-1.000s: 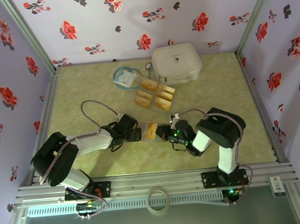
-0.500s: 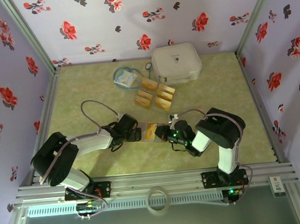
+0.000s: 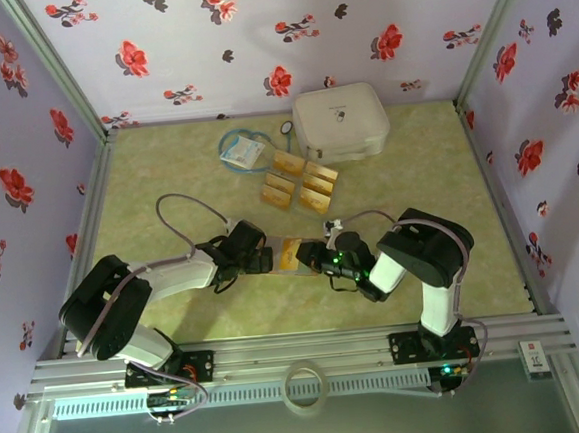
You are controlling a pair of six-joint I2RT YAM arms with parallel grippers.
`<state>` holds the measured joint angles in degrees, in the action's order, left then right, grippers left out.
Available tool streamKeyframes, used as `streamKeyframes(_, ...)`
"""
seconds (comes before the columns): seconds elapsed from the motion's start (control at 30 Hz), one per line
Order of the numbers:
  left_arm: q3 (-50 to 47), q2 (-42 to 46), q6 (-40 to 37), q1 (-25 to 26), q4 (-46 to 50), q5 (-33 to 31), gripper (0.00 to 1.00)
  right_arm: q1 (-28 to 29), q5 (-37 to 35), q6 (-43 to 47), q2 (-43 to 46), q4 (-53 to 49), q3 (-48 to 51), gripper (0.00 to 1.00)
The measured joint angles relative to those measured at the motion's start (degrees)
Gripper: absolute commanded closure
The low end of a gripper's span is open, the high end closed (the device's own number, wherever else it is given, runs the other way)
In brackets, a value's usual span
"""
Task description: Put the credit cards into the card holder
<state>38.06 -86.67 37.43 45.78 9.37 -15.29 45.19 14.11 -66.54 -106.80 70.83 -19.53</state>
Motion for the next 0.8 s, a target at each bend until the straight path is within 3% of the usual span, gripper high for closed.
streamKeyframes(0.57, -0.15, 0.15, 0.02, 0.00, -0.26, -0.11, 0.00, 0.20, -0.44, 2.51, 8.57, -17.20, -3.54, 0.58)
streamKeyframes(0.8, -0.55, 0.79, 0.15, 0.04, -0.55, 0.24, 0.00, 0.20, -0.94, 5.51, 12.59, -28.20, -5.86, 0.56)
